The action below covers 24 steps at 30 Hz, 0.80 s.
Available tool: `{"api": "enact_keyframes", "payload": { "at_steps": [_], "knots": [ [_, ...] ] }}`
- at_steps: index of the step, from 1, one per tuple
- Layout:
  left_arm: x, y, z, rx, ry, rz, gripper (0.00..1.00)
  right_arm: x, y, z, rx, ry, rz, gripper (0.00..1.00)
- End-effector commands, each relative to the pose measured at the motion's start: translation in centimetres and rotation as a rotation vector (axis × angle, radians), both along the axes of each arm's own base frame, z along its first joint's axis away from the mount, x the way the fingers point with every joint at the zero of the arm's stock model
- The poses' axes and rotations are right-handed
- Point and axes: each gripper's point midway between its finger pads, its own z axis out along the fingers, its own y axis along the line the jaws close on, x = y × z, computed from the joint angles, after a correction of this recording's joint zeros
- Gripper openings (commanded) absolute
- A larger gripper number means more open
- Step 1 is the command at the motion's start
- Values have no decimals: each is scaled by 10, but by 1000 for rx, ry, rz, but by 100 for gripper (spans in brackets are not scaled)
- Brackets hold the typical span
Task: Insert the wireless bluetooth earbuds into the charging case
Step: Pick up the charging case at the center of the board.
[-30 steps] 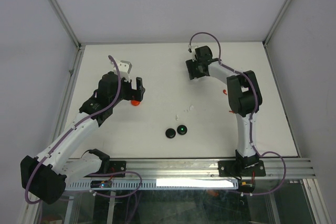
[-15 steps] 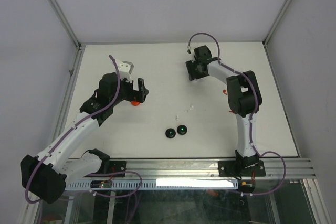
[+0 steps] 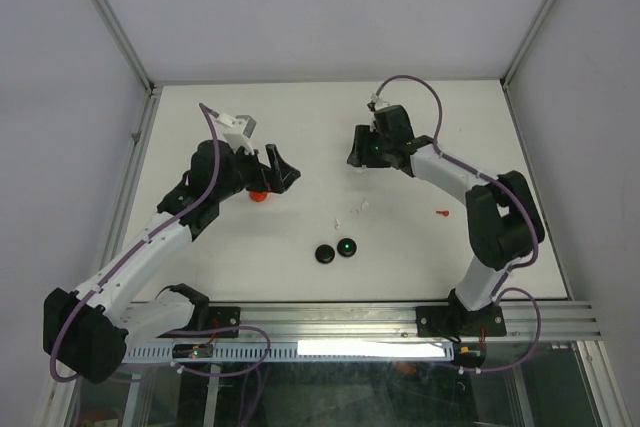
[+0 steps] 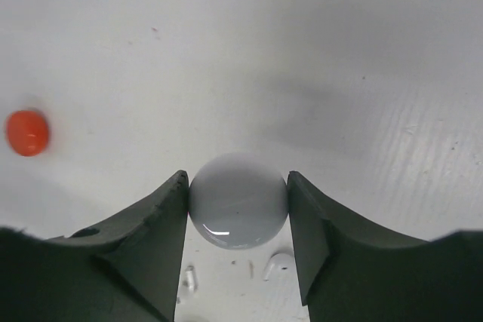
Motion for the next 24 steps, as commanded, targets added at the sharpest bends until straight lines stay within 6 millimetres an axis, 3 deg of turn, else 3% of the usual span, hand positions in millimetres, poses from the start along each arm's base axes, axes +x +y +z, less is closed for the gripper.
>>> {"api": "enact_keyframes", "payload": {
  "at_steps": [1,9,17,24],
  "knots": [
    [-4,-28,29,-193,-38,-13,99,-1,23,77,246,-151,-67,45],
    [-14,-71,34,-340,-66,56,95,-38,26,137,471,-249,-161,45],
    [-13,-109,33,-423,-119,61,81,-68,35,167,635,-284,-195,45],
    [-7,-126,34,-427,-188,69,72,-82,38,178,686,-302,-211,45]
  ]
}}
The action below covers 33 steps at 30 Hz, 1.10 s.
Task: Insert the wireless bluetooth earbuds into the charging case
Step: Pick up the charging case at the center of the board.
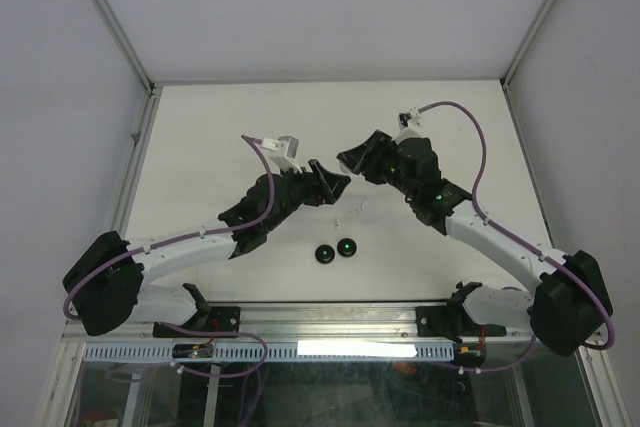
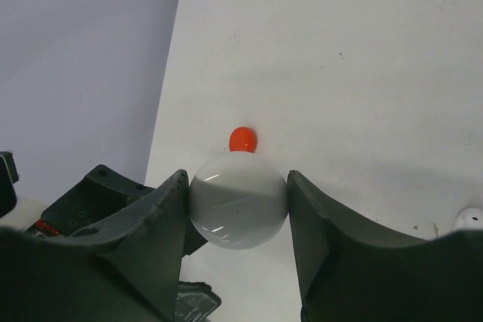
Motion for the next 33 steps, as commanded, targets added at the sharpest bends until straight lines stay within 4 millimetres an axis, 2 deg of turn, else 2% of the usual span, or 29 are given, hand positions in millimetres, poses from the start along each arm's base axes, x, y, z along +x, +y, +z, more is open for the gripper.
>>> {"api": "enact_keyframes", "payload": {
  "at_steps": [1,9,13,16,18,22,26,30,33],
  "knots": [
    [12,-7,40,-109,-129,63,71,-1,4,40,116,-87,-40,45],
    [15,-10,46,-127,-215,115,56,-12,11,38,145,-71,-48,45],
    [16,-10,45,-113,-247,137,45,-16,15,35,154,-64,-45,45],
    [15,-11,44,-105,-265,138,33,-20,18,35,157,-65,-33,45],
    [14,-9,43,-105,-272,142,21,-22,19,36,162,-70,-28,45],
    [14,-5,38,-96,-273,149,1,-24,17,36,181,-82,-29,51],
    [9,0,32,-108,-277,146,0,-26,14,38,155,-142,-11,61],
    [1,10,23,-122,-291,123,0,-30,11,55,80,-277,80,68],
    [-5,15,26,-150,-319,62,0,-34,7,63,26,-352,174,72]
  ]
}}
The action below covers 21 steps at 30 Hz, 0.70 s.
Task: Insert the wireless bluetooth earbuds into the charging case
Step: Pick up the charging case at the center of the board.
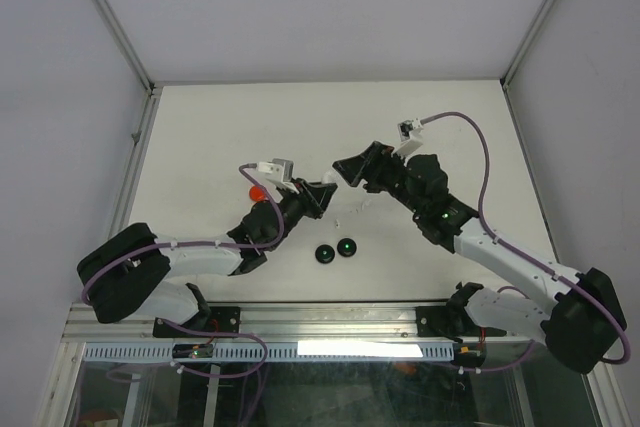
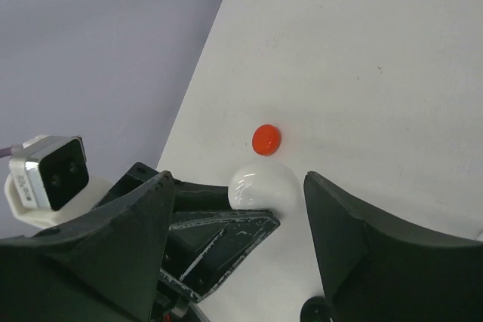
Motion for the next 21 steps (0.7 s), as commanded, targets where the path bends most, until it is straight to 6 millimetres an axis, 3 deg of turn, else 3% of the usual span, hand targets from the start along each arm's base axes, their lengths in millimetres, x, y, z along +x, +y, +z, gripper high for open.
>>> {"api": "enact_keyframes", "payload": {
  "at_steps": [1,6,14,21],
  "knots": [
    [-12,8,45,-138,-132,-101,0,-6,-3,50,-38,-255,156,72],
    [-28,16,58,-167,-201,-243,0,-16,-12,51,-149,-331,311,72],
    [-58,25,78,-197,-306,-475,0,-52,1,53,-190,-470,621,62],
    [-90,17,92,-179,-390,-656,0,-71,9,57,-175,-536,775,55]
  ]
}}
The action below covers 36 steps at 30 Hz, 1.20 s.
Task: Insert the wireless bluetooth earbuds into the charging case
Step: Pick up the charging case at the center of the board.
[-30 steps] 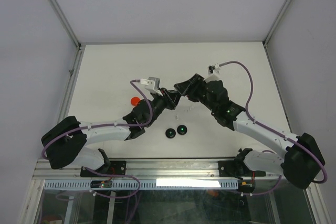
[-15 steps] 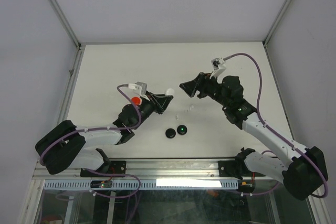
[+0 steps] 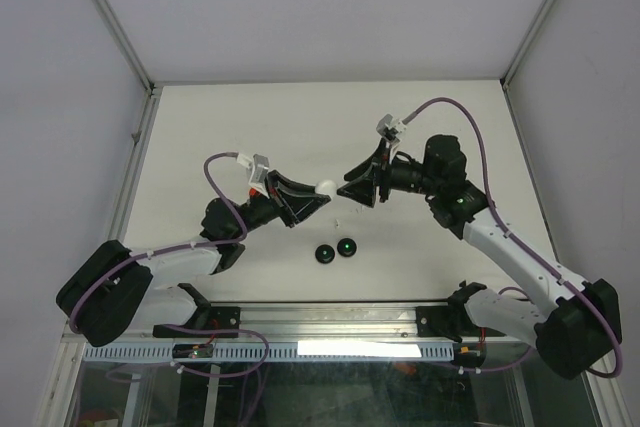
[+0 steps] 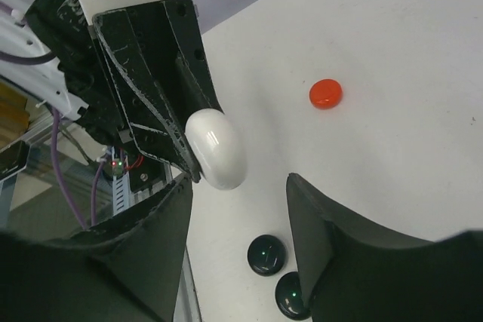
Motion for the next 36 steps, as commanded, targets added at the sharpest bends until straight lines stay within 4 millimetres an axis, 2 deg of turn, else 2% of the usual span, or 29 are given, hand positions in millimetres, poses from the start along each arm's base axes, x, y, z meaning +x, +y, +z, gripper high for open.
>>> {"api": "enact_keyframes", "payload": {
  "at_steps": [1,15,22,25,27,36],
  "knots": [
    [-36,-2,38,-58,-153,-170,0,-16,7,29,36,-130,160,54],
    [-41,-3,53,-100,-161,-207,0,-43,18,32,57,-113,373,37],
    [-41,-6,50,-85,-142,-226,0,-51,21,35,58,-127,427,21],
    [-40,-8,44,-60,-127,-225,7,-51,21,33,34,-120,431,6],
    [-39,-7,42,-42,-124,-218,13,-50,19,30,8,-117,428,0],
    [-44,-5,38,59,-161,-212,29,-51,15,26,-76,-107,441,0]
  ]
}}
